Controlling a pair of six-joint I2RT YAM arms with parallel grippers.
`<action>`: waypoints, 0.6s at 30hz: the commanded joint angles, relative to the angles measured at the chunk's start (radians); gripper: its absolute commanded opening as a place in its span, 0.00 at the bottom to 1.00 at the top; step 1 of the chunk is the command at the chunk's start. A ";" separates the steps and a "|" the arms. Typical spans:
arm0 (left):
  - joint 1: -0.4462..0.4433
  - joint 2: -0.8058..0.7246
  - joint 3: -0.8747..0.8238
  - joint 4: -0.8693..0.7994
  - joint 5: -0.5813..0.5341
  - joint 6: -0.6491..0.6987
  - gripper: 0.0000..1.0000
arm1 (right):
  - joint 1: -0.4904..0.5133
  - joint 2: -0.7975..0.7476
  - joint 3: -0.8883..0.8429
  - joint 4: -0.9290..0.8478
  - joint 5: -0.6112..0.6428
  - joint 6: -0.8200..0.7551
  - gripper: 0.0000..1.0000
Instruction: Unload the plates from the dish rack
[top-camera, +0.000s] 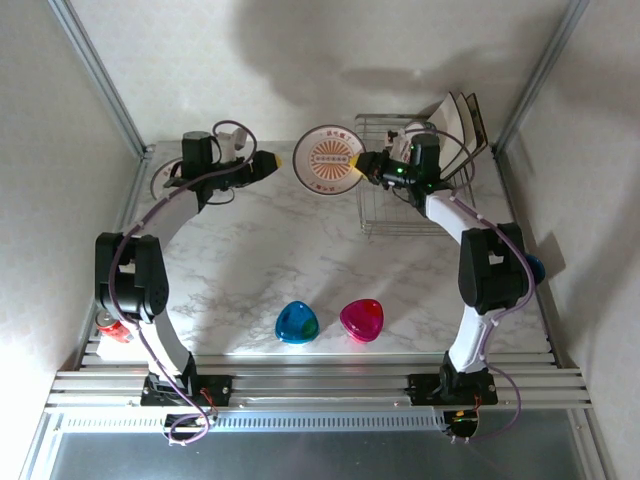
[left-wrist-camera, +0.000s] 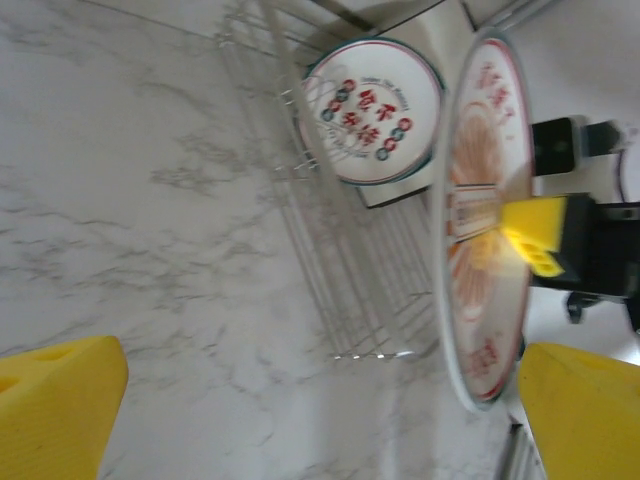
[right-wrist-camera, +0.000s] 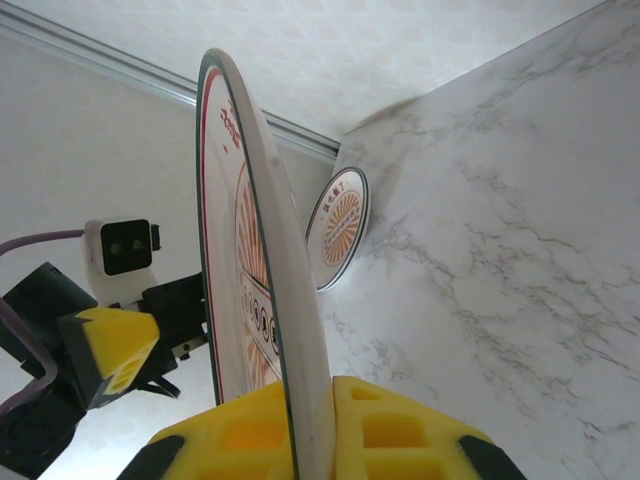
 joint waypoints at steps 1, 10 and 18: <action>-0.019 0.018 -0.013 0.128 0.076 -0.076 1.00 | 0.029 0.035 0.069 0.059 -0.041 0.015 0.00; -0.042 0.053 0.001 0.120 0.064 -0.074 0.83 | 0.065 0.090 0.142 0.052 -0.051 0.023 0.00; -0.047 0.075 0.010 0.124 0.066 -0.081 0.57 | 0.076 0.099 0.152 0.043 -0.050 0.024 0.00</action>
